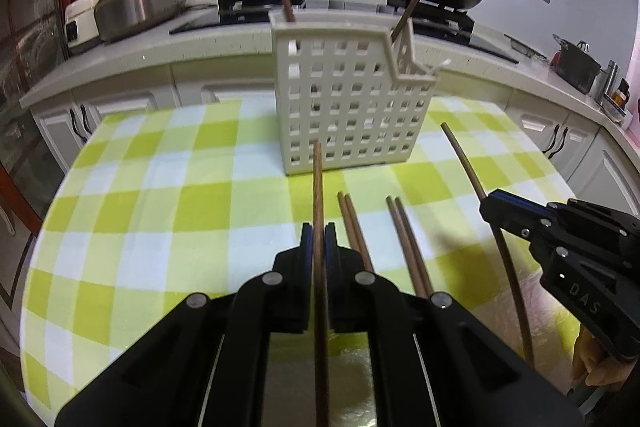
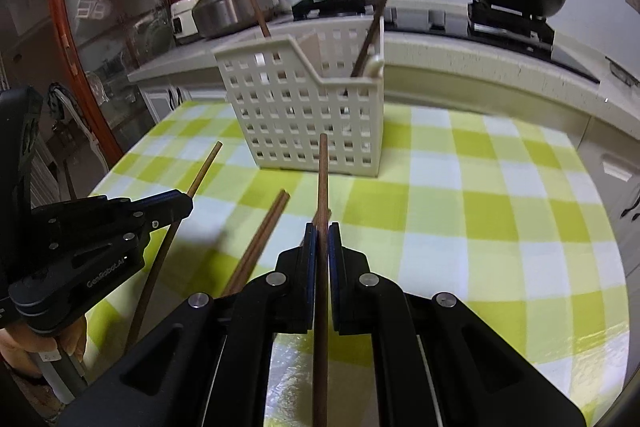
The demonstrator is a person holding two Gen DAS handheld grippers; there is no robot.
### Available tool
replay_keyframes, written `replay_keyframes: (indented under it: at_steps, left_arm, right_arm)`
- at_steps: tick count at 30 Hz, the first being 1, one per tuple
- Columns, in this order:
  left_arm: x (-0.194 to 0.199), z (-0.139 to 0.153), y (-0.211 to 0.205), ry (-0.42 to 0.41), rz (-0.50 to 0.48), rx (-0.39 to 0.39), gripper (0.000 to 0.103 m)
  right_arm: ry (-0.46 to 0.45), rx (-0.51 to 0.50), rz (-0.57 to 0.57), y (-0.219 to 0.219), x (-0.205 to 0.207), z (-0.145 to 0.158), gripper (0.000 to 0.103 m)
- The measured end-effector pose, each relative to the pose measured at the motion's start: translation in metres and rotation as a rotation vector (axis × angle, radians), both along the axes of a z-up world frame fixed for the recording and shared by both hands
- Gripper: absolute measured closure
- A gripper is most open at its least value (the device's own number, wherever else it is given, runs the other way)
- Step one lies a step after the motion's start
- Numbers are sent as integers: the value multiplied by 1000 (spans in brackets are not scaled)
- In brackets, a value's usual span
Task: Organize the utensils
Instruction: 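Lift both chopsticks upright and carry them over the caddy with both grippers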
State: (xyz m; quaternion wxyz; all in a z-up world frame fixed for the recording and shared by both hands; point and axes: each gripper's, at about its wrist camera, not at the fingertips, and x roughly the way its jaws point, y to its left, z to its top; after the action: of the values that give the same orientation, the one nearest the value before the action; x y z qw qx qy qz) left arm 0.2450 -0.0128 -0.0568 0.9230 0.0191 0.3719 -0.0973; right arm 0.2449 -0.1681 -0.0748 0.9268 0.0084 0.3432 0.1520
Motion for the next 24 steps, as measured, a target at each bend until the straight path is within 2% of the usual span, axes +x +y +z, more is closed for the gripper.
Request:
replay_keyframes:
  at_steps: [8, 24]
  left_arm:
    - [-19, 24, -6, -80, 7, 28, 97]
    - [-44, 60, -8, -160, -7, 0, 97]
  right_arm:
    - [-61, 10, -6, -4, -12, 22, 97]
    - [-137, 22, -10, -12, -30, 51, 97]
